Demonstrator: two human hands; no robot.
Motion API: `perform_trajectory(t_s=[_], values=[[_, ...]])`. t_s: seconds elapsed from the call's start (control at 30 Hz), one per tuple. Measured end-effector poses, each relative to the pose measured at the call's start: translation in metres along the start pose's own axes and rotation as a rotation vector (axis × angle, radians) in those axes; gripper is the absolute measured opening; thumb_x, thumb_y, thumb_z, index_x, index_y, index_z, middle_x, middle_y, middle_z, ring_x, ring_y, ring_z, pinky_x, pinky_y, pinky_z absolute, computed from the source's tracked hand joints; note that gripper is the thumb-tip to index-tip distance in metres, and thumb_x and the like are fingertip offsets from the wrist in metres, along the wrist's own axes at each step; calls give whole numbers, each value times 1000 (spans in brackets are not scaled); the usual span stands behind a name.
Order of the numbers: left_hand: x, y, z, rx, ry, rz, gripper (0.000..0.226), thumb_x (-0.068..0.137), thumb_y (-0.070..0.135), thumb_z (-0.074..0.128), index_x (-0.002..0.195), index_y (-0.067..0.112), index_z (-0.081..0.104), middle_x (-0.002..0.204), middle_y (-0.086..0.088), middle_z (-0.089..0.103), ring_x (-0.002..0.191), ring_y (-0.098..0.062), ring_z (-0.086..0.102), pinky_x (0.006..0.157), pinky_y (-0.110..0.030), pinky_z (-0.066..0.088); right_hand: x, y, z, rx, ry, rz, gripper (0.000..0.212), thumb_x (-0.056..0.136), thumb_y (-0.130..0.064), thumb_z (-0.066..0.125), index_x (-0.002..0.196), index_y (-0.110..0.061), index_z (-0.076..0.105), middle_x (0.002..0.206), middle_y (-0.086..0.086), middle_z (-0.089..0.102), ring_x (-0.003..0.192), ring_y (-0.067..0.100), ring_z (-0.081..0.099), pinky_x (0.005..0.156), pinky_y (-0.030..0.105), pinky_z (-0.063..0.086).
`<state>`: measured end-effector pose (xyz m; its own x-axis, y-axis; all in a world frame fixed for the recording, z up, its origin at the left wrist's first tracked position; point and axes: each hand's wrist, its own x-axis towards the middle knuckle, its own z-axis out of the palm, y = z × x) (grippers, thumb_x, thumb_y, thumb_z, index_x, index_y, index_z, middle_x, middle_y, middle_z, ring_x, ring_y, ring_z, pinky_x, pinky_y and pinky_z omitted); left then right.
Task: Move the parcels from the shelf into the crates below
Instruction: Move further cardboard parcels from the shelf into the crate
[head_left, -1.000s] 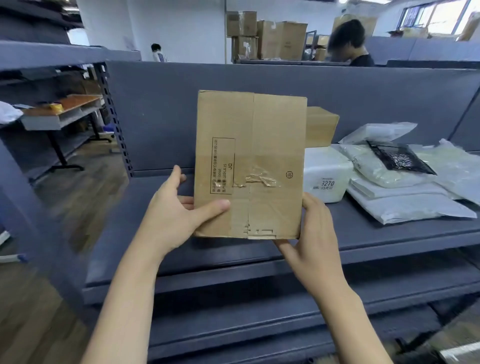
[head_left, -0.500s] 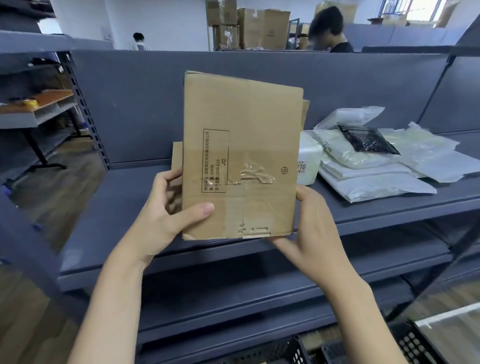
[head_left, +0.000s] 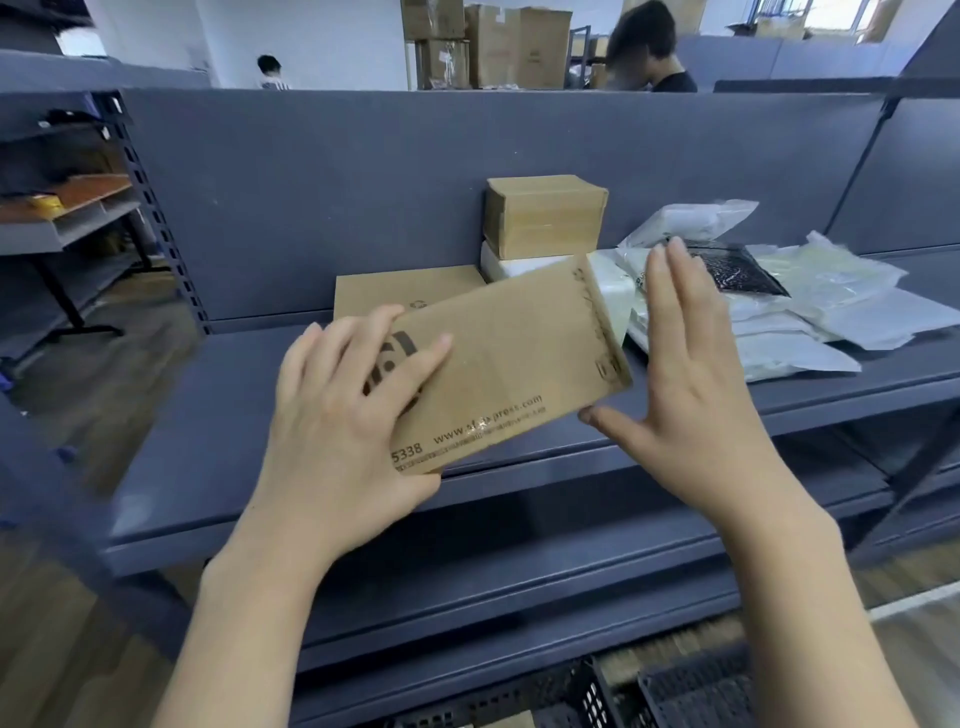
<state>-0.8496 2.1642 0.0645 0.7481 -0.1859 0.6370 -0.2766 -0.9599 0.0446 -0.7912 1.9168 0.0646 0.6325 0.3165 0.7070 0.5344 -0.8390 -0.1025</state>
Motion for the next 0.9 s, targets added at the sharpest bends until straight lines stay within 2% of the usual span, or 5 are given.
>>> perform_trajectory(t_s=[0.23, 0.43, 0.6, 0.8, 0.9], values=[[5, 14, -7, 79, 29, 151, 91, 44, 16, 81, 131, 22, 56, 140, -12, 43, 128, -30, 36, 113, -46, 9, 2, 4, -4, -51, -228, -82, 126, 58, -20, 82, 152, -10, -2, 156, 4, 5, 143, 25, 9, 115, 45, 10], [3, 14, -1, 94, 95, 134, 102, 47, 25, 86, 137, 26, 39, 143, -10, 32, 131, -31, 29, 115, -42, 3, 8, 1, 0, -42, -17, -136, 104, 48, -15, 74, 141, -2, 30, 131, 14, 31, 117, 32, 32, 107, 28, 21], [-4, 7, -2, -90, 72, -33, 107, 57, 43, 83, 145, 27, 26, 152, -6, 21, 134, -27, 21, 110, -37, 14, -13, -7, 23, 6, 170, -120, 94, 50, -5, 69, 135, -10, 31, 128, 10, 29, 120, 34, 34, 108, 51, 31], [-10, -5, -6, -406, -23, -310, 103, 58, 38, 85, 134, 63, 20, 152, 24, 9, 134, 6, 19, 109, -23, 18, -36, -3, 52, 58, 350, -161, 95, 50, 5, 73, 132, -12, 27, 128, 10, 26, 122, 36, 34, 101, 58, 37], [-10, -9, -2, -445, -45, -251, 104, 59, 31, 87, 132, 66, 21, 143, 35, 20, 123, 22, 29, 103, -1, 18, -40, -4, 61, 80, 395, -178, 97, 51, 6, 71, 132, -15, 23, 128, 10, 26, 120, 37, 35, 101, 58, 38]])
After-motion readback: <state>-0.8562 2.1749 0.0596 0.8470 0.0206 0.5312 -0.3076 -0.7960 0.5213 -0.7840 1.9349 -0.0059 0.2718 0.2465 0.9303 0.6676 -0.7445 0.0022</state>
